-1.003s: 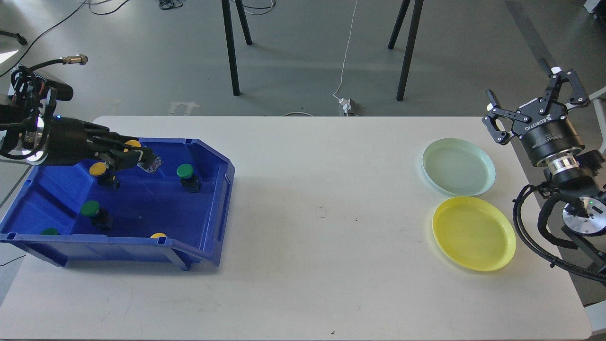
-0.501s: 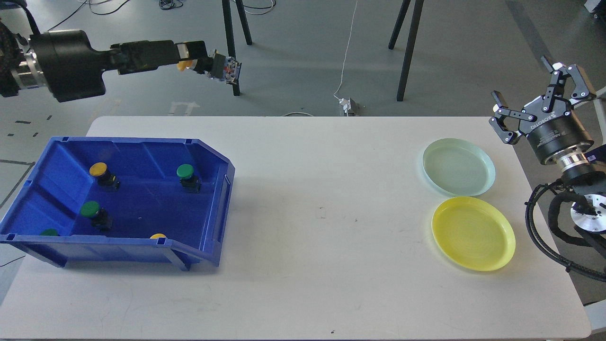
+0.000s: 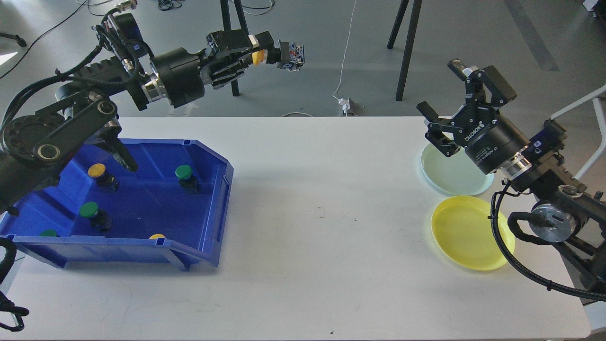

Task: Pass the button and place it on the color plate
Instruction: 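Lift the yellow button out of the bin and raise it toward the right gripper, then grasp the yellow button with the right gripper and release the left gripper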

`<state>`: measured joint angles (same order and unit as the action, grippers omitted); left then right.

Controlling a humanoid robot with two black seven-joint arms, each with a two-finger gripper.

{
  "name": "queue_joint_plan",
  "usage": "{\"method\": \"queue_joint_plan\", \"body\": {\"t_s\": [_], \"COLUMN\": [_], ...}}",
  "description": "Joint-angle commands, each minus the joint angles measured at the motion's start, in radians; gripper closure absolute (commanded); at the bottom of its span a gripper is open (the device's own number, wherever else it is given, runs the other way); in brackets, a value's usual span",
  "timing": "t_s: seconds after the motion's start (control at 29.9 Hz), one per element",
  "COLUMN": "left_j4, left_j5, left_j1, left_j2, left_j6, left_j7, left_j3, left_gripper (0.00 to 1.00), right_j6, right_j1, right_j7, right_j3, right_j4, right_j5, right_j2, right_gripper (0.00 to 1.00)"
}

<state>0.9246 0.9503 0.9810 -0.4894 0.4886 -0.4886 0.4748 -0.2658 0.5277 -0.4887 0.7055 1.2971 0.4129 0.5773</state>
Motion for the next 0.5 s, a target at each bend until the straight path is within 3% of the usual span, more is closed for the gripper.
{"method": "queue_joint_plan", "body": {"t_s": [0.0,0.17,0.47], "left_j4": [-0.006,0.003,0.002], "left_j5": [-0.008,-0.025,-0.025], "left_j1": [-0.028,-0.045,-0.045], "left_j2": [0.049,0.061,0.063], "left_j6": [0.0,0.0,0.0], "left_j7": [0.0,0.0,0.0], "left_j3": [0.004,0.034,0.035], "left_gripper": [0.81,0.81,0.81], "right_j6": [0.055,0.129,0.177], "right_j1": [0.011,0.014,0.07], "right_j7": [0.0,0.0,0.0], "right_j3": [-0.003,-0.004,-0.004], "right_j4": [-0.051,-0.087,-0.137], "right_j5": [0.033,0.096,0.098], "right_j2": [-0.126,-0.278,-0.411], "right_gripper": [0.01,0.01,0.01]}}
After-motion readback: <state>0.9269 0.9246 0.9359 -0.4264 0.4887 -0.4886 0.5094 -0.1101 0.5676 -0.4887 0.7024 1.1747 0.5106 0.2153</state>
